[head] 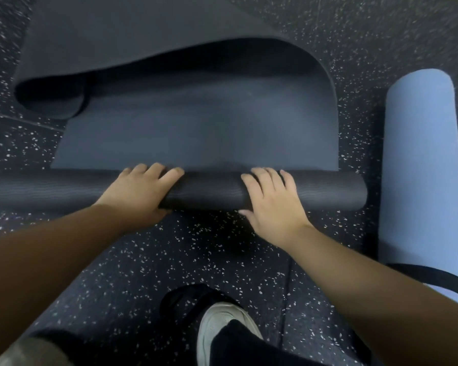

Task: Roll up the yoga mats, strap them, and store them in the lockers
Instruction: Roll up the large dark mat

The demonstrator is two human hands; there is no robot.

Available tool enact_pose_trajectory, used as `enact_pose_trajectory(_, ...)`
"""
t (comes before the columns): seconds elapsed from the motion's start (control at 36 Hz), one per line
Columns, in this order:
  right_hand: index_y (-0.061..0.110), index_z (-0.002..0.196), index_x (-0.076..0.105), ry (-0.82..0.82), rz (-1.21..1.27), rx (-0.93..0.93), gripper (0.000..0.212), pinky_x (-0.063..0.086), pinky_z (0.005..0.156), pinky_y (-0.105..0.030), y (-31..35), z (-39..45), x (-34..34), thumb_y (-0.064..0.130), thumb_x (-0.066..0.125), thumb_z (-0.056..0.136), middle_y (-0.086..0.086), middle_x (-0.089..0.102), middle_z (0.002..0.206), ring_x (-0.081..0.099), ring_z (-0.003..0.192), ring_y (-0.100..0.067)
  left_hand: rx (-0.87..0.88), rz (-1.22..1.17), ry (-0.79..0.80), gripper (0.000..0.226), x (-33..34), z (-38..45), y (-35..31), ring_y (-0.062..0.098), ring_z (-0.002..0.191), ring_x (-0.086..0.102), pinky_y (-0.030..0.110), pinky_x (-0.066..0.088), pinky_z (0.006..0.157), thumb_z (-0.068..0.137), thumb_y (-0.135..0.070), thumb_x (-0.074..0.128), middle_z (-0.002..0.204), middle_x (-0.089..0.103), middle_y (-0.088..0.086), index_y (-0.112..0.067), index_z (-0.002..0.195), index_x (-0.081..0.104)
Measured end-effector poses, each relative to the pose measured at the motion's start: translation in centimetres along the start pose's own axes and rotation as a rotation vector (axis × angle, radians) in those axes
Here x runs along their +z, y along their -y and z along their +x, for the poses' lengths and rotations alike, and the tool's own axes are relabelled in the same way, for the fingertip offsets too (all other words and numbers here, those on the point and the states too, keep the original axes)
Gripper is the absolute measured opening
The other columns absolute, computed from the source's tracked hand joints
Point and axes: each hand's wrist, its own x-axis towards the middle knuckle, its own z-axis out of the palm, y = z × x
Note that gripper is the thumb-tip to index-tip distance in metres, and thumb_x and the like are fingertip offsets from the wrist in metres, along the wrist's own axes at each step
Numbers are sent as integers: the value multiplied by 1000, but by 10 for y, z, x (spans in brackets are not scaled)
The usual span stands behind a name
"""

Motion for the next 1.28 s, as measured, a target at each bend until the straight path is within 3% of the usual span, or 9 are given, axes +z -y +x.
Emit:
enact_pose_trajectory(0.25, 8, 127, 58, 120, 90, -42, 74, 50, 94, -46, 7, -30, -15, 54, 74, 72, -12, 63, 122, 61, 110, -32, 37, -164, 232, 75, -4, -18, -3, 19, 116, 51, 30, 40, 94, 84, -52, 61, 134, 47, -6, -40, 144, 19)
enact_pose_trajectory(0.39, 12, 128, 56, 226, 107, -89, 70, 53, 87, -41, 4, -43, -18, 62, 39, 81, -7, 65, 117, 64, 103, -26, 93, -154, 403, 81, -3, -20, -6, 14, 120, 50, 24, 39, 93, 82, -54, 65, 136, 50, -8, -39, 147, 19)
enact_pose_trajectory(0.53, 15, 129, 56, 270, 124, -77, 70, 52, 86, -41, 4, -45, -18, 63, 35, 83, -5, 65, 116, 63, 102, -26, 88, -246, 506, 84, -5, -21, -3, 13, 130, 41, 28, 35, 106, 83, -58, 63, 148, 38, -9, -41, 149, 14)
enact_pose_trajectory(0.67, 13, 131, 57, 238, 74, -72, 70, 47, 94, -49, 5, -40, -17, 62, 33, 88, -10, 62, 114, 59, 107, -31, 78, -162, 469, 86, -4, -23, -10, 18, 141, 26, 36, 27, 111, 82, -79, 31, 154, 18, -6, -42, 151, -4)
enact_pose_trajectory(0.78, 15, 133, 58, 199, -5, -42, 70, 40, 103, -60, 3, -32, -11, 62, 30, 89, -15, 61, 117, 56, 116, -33, 91, -131, 370, 120, -2, -25, -16, 18, 139, 29, 34, 26, 111, 42, -93, -25, 154, 22, -6, -42, 150, -11)
enact_pose_trajectory(0.97, 11, 134, 58, 186, -49, 73, 74, 42, 98, -62, 2, -16, -6, 62, 26, 90, -17, 64, 113, 59, 113, -33, 108, -51, 242, 74, 3, -23, -24, 20, 141, 23, 42, 16, 117, 79, -76, 4, 155, 16, -6, -48, 140, -26)
enact_pose_trajectory(1.08, 11, 133, 59, 145, -47, 134, 75, 43, 96, -62, 1, -7, -3, 62, 25, 89, -17, 65, 111, 61, 108, -34, 107, -117, 122, 78, 6, -26, -31, 22, 148, 8, 54, 6, 117, 97, -48, 42, 161, 5, -2, -51, 142, -21)
enact_pose_trajectory(1.17, 11, 135, 57, 113, -69, 165, 77, 45, 93, -61, -1, 2, -2, 62, 25, 88, -17, 64, 110, 61, 104, -35, 52, -127, 120, 69, 13, -26, -34, 20, 148, -11, 57, -2, 115, 101, -43, 33, 161, -5, -8, -51, 137, -26)
enact_pose_trajectory(1.28, 11, 135, 56, 81, -56, 194, 76, 48, 90, -60, -1, 9, -3, 60, 25, 87, -16, 65, 107, 62, 101, -35, -1, -155, 143, 59, 16, -22, -38, 18, 146, -20, 55, -7, 116, 92, -61, 13, 160, -15, -14, -54, 130, -32)
